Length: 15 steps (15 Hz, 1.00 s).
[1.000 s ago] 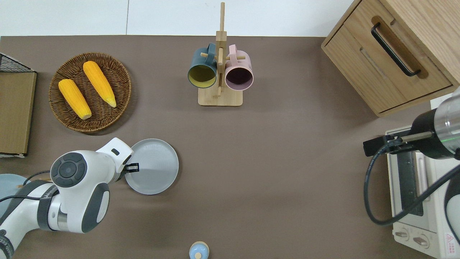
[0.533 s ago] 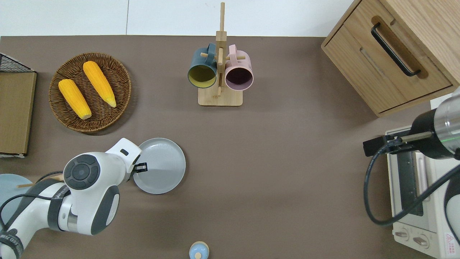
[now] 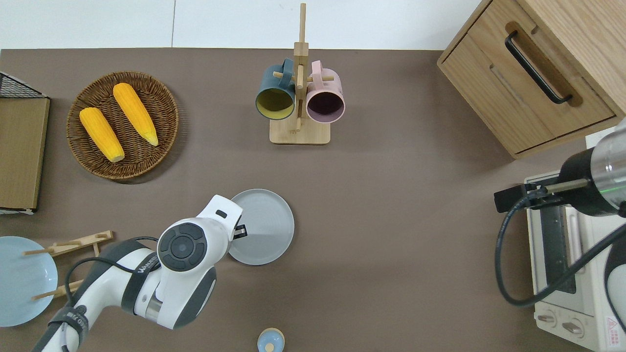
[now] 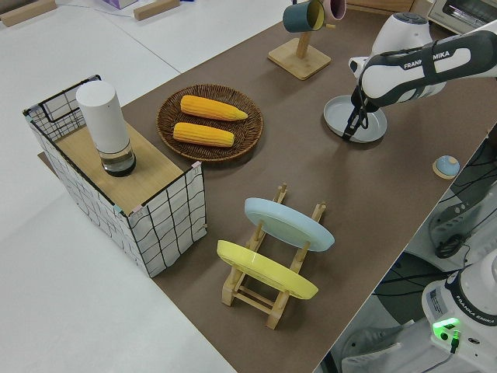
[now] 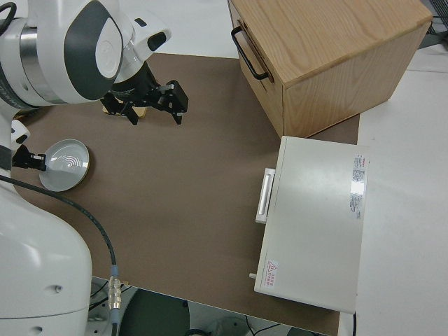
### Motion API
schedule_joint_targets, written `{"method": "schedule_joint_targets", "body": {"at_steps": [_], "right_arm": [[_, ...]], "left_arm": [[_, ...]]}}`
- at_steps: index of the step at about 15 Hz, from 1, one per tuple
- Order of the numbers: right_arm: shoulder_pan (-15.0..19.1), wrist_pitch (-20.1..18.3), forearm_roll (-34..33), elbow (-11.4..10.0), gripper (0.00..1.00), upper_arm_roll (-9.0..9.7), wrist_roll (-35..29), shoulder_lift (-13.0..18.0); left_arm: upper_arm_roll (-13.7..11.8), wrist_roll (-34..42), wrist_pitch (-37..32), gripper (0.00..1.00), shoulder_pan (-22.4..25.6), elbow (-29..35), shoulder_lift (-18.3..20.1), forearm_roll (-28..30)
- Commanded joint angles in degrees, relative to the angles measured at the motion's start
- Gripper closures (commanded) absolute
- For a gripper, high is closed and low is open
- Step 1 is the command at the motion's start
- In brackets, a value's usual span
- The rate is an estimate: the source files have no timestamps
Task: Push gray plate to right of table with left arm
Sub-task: 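Push the gray plate with the left gripper toward the toaster oven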
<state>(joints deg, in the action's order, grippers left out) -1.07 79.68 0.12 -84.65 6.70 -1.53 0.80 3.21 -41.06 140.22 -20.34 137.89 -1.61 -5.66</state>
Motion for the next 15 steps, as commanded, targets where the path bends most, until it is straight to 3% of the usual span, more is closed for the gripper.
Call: {"method": "schedule_joint_targets", "body": {"at_steps": [1,7,15], "right_arm": [[1.15,-0.84,0.59,0.46,0.017,0.77,-0.05,0.17],[1.15,-0.84,0.59,0.46,0.017,0.86,-0.14,0.17],[1.15,-0.84,0.59,0.46,0.017,0.86,-0.05,0.17]], "left_arm": [[-0.05,-10.15,0.94,1.00,-6.27,-4.28,-6.38,-0.93],[0.04,-23.79,-1.52,1.00,-15.24,-13.95,-13.15,-0.93],[0.04,-32.32,-6.53,1.00,-21.66,-27.31,-21.68,-0.93]]}}
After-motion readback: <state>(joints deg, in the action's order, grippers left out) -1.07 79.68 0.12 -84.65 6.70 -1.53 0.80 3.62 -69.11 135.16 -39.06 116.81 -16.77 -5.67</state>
